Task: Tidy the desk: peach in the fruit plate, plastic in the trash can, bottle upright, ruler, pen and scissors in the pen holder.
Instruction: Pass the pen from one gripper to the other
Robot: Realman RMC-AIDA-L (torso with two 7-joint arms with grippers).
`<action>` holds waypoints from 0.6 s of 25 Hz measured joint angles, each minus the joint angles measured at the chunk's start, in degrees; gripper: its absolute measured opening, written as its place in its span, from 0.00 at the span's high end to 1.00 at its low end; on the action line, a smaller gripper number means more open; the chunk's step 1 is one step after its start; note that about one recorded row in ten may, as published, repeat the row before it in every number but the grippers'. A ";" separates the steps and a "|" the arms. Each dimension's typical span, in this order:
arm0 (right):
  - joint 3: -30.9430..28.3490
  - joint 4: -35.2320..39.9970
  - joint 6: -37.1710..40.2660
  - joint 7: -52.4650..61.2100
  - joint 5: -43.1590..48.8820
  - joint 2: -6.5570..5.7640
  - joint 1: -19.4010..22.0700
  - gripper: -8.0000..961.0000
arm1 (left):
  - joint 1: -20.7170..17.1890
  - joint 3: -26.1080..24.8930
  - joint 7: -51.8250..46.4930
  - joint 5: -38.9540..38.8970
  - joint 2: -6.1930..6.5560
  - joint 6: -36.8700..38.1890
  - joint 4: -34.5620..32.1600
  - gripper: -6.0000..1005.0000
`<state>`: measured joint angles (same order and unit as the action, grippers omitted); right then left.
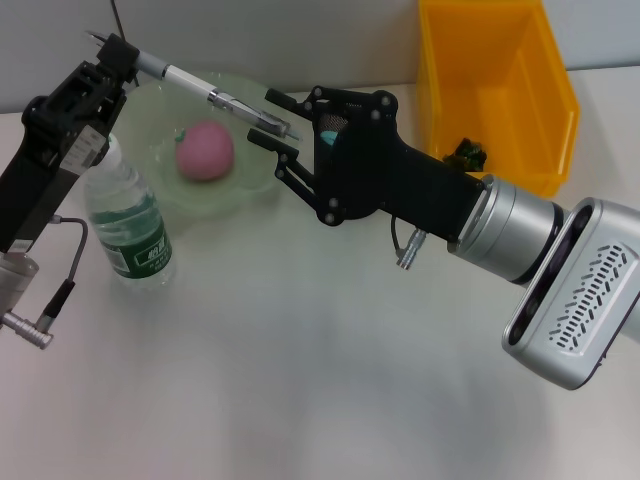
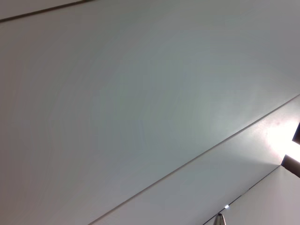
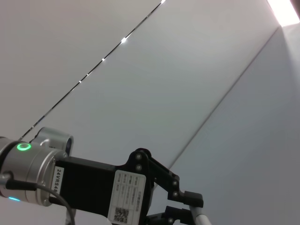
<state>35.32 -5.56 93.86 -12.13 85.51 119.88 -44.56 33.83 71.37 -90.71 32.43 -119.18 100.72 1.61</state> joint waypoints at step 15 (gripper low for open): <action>-0.19 -0.46 -0.02 0.00 0.01 0.00 0.09 0.78 | 0.25 0.00 -0.08 0.69 0.00 0.02 -0.04 0.82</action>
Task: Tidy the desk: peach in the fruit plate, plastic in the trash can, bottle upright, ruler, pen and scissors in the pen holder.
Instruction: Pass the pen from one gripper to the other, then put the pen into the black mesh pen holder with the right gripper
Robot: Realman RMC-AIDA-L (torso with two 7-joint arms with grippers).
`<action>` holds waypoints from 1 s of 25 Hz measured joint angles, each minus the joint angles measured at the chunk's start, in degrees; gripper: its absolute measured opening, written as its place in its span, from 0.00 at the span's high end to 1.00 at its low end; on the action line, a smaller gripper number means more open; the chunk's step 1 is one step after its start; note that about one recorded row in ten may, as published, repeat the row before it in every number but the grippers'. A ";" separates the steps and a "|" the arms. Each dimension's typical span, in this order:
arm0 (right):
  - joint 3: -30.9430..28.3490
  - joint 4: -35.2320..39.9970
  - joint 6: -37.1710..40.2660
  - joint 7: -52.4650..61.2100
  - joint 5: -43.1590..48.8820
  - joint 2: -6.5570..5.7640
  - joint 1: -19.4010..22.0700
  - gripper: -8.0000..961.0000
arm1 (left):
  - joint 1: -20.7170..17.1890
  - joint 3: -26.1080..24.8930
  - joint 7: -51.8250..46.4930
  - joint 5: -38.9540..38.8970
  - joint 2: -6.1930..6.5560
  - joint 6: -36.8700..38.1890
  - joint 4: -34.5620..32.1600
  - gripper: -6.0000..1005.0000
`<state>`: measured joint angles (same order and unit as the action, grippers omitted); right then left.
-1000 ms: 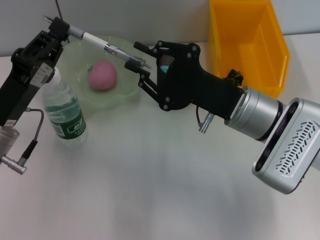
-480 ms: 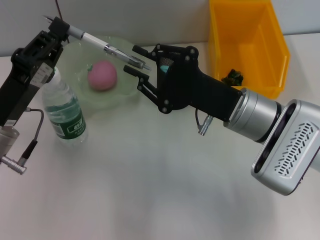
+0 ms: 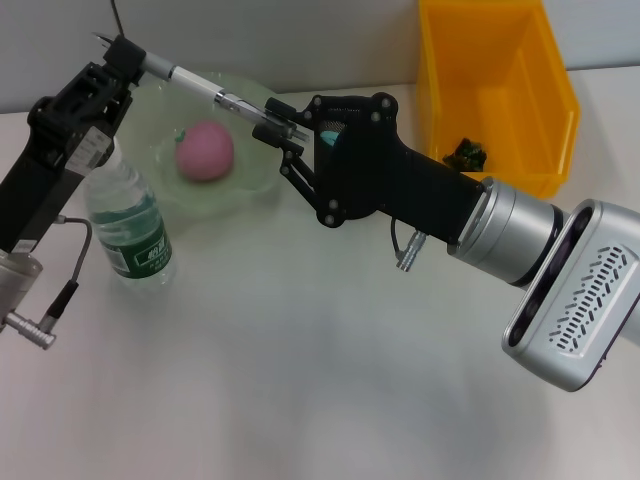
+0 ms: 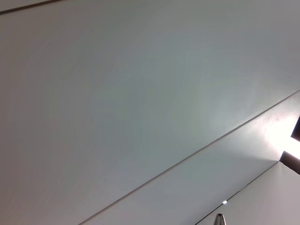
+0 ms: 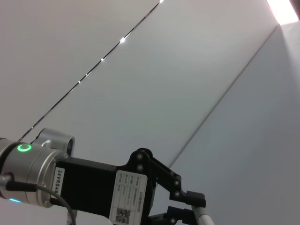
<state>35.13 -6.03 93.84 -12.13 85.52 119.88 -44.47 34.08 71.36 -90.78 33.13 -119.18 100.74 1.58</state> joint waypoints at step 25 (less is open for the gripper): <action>-1.17 -0.12 0.78 0.00 -0.38 0.00 0.34 0.86 | 0.09 -0.10 0.32 0.12 0.00 1.18 -0.94 0.48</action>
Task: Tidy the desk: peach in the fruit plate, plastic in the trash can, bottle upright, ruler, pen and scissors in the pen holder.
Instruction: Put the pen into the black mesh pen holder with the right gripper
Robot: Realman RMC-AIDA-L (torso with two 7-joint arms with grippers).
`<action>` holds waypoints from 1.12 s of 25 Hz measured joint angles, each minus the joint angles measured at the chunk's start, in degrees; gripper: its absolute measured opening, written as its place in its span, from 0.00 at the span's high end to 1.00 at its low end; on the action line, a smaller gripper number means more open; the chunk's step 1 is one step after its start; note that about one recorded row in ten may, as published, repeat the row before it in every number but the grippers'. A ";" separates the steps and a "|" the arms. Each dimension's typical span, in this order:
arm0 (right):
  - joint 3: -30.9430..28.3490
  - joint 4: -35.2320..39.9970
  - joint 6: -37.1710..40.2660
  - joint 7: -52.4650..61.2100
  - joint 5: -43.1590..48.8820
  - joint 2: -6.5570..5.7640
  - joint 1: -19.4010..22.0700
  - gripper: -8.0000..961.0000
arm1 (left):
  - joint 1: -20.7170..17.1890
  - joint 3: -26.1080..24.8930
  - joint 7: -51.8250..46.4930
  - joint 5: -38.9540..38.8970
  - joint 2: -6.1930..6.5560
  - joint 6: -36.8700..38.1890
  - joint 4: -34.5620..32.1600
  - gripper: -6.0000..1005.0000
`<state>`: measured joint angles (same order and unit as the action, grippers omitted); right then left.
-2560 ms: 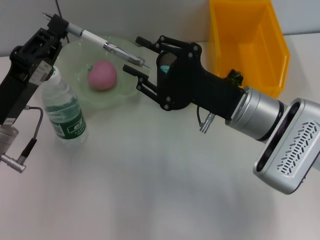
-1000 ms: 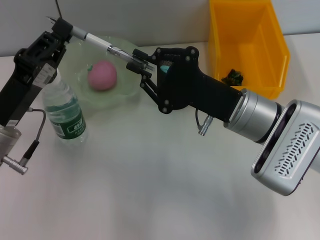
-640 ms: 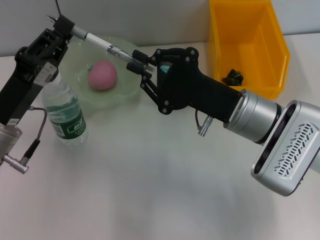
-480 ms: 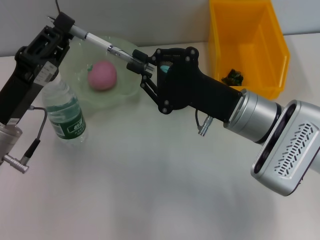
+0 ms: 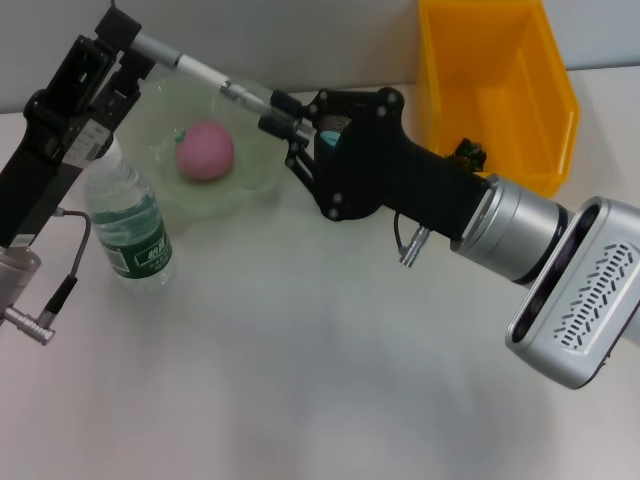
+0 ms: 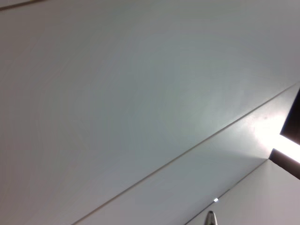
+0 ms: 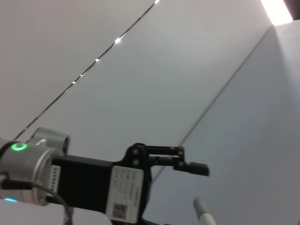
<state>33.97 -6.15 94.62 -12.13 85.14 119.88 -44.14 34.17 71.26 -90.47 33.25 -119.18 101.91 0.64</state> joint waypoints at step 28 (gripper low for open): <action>-20.68 35.94 19.41 83.65 -2.20 -0.87 13.27 0.86 | -12.02 6.92 30.02 23.29 2.54 3.86 -26.11 0.16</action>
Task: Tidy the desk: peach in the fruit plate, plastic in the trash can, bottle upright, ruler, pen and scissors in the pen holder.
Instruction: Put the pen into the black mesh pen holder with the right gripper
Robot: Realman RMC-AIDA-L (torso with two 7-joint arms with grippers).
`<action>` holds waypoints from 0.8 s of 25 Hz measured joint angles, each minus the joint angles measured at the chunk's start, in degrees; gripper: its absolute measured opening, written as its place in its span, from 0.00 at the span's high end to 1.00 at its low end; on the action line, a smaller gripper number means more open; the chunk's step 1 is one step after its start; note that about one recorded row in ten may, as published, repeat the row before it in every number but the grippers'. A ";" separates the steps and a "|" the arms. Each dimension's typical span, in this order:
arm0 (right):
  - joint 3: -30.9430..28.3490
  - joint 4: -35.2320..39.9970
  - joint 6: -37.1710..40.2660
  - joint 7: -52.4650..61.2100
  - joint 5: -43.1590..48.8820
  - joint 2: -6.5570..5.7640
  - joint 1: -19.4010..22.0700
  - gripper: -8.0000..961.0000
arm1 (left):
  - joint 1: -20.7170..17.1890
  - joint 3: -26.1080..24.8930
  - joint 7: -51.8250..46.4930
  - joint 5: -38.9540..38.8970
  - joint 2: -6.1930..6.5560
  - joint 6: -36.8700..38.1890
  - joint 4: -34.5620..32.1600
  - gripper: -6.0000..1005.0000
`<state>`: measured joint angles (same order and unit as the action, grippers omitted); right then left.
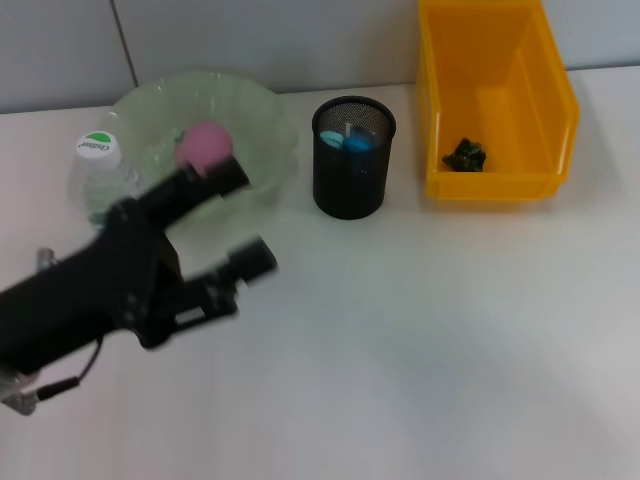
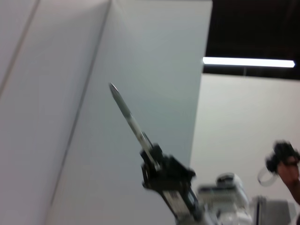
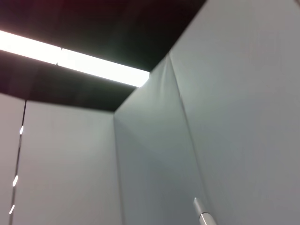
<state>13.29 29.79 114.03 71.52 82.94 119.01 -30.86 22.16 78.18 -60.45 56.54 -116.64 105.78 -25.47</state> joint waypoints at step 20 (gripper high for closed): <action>10.67 53.91 3.80 64.88 51.54 -11.73 -20.05 0.86 | -0.43 -0.15 0.97 12.50 -0.69 -6.34 -2.34 0.16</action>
<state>23.96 83.70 117.82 136.40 134.48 107.28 -50.91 21.72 78.03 -59.48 69.05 -117.32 99.44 -27.81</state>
